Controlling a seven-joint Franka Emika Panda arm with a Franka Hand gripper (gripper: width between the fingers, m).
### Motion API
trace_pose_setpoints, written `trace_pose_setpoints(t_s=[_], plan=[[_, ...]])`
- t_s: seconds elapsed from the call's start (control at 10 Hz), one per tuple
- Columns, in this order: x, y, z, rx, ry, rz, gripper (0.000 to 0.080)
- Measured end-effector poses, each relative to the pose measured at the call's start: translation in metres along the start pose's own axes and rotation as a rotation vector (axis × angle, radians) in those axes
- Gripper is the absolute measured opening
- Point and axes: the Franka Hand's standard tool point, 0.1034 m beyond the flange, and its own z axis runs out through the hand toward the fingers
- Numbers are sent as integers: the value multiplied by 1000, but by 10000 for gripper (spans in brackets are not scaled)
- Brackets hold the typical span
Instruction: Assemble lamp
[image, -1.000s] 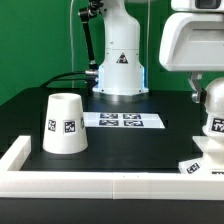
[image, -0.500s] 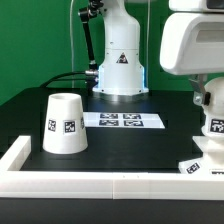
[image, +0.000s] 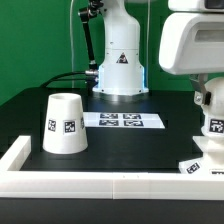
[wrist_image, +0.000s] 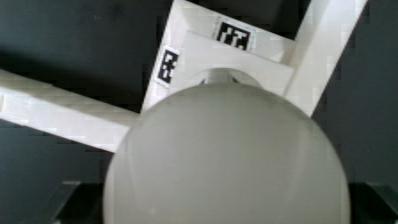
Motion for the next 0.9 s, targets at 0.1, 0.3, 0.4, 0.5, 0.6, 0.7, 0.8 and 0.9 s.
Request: trace_pose_setpoints(t_s=[0.1, 0.3, 0.4, 0.5, 0.6, 0.7, 0.8, 0.9], plan=[[0, 0, -1, -1, 2, 158, 576], [0, 0, -2, -3, 2, 387, 577], [-1, 1, -2, -4, -2, 511, 577], [-1, 2, -2, -5, -4, 634, 577], [-2, 3, -1, -7, -8, 737, 577], [-3, 4, 0, -9, -13, 799, 577], [-4, 5, 0, -10, -14, 875, 577], [-4, 5, 1, -11, -15, 934, 577]])
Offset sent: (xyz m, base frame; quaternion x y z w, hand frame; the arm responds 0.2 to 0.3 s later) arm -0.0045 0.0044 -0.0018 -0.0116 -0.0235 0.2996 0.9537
